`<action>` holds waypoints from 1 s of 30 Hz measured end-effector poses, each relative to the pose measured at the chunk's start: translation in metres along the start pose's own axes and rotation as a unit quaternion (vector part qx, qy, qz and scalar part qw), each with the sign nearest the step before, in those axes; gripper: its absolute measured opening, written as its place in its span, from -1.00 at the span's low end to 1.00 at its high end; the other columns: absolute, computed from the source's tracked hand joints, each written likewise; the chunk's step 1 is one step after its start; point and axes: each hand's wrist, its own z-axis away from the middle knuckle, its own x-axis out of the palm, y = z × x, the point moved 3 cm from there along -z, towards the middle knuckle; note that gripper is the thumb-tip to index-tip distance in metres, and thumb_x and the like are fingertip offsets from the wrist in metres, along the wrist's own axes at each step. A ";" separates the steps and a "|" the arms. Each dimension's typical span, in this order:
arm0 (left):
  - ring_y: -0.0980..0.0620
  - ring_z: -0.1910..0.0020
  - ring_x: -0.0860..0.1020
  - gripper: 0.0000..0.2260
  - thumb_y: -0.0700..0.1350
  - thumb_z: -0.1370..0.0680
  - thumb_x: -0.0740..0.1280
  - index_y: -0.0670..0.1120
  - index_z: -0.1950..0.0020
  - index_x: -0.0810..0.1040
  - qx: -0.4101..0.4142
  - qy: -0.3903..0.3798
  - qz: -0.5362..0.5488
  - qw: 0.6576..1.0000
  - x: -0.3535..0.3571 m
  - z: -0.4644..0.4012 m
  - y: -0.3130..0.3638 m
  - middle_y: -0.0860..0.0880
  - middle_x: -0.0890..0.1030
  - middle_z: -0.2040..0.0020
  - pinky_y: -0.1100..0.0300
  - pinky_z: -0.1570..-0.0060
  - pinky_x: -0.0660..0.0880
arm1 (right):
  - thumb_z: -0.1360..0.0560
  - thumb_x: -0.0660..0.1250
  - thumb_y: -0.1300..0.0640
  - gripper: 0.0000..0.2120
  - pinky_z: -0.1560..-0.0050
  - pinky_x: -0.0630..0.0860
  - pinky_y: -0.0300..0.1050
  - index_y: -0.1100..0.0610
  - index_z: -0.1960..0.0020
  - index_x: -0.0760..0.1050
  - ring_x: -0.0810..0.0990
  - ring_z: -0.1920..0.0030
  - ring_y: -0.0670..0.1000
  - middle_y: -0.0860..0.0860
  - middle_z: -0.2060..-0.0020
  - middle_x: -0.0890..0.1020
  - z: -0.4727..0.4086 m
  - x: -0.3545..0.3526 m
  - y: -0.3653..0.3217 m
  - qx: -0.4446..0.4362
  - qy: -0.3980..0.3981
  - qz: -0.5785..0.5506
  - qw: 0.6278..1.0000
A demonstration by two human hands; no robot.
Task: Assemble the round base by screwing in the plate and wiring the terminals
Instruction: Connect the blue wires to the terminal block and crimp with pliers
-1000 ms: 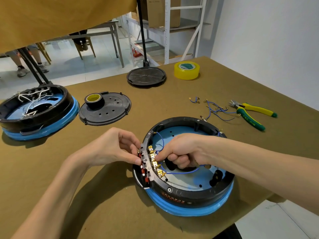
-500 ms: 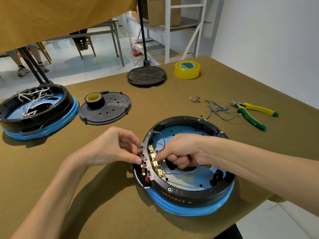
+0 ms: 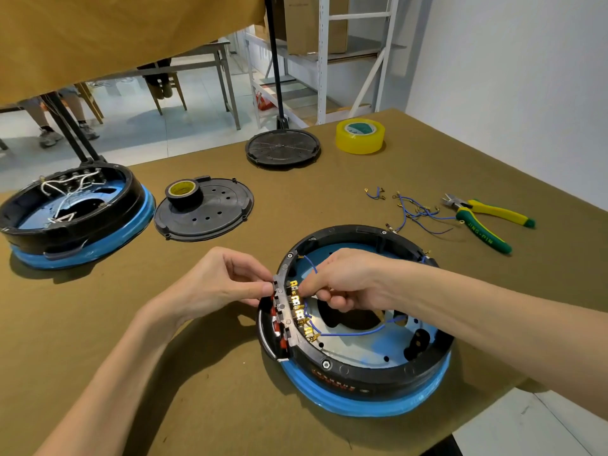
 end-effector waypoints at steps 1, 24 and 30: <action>-0.04 0.08 0.73 -0.90 -0.12 -0.47 0.52 0.00 0.03 0.75 0.000 0.002 0.001 1.000 0.000 -0.001 -0.001 -0.11 0.75 0.07 0.24 0.11 0.65 | -0.56 0.42 0.28 -0.96 0.61 0.24 -0.31 0.20 0.02 0.58 0.33 0.60 -0.11 0.00 0.49 0.44 0.000 0.000 0.000 0.002 0.003 -0.005 1.000; 0.33 -0.21 0.52 -0.51 0.16 -0.46 0.53 0.15 -0.36 0.53 -0.030 0.136 -0.248 0.959 0.033 -0.001 0.048 0.27 0.60 -0.20 0.21 -0.22 0.46 | -0.63 0.30 0.01 -0.71 -0.14 0.40 -0.02 0.07 -0.30 0.53 0.48 -0.20 0.10 0.05 -0.18 0.54 0.006 -0.042 -0.028 -0.337 0.313 0.517 0.722; 0.31 -0.25 0.51 -0.52 0.07 -0.47 0.56 0.14 -0.38 0.58 -0.028 0.169 -0.216 0.961 0.016 -0.010 0.048 0.28 0.61 -0.24 0.11 -0.28 0.46 | -0.69 0.14 -0.03 -0.79 0.22 0.32 -0.01 0.09 -0.10 0.44 0.55 0.10 0.22 0.09 0.04 0.59 0.006 -0.053 -0.021 -0.232 0.331 0.567 0.718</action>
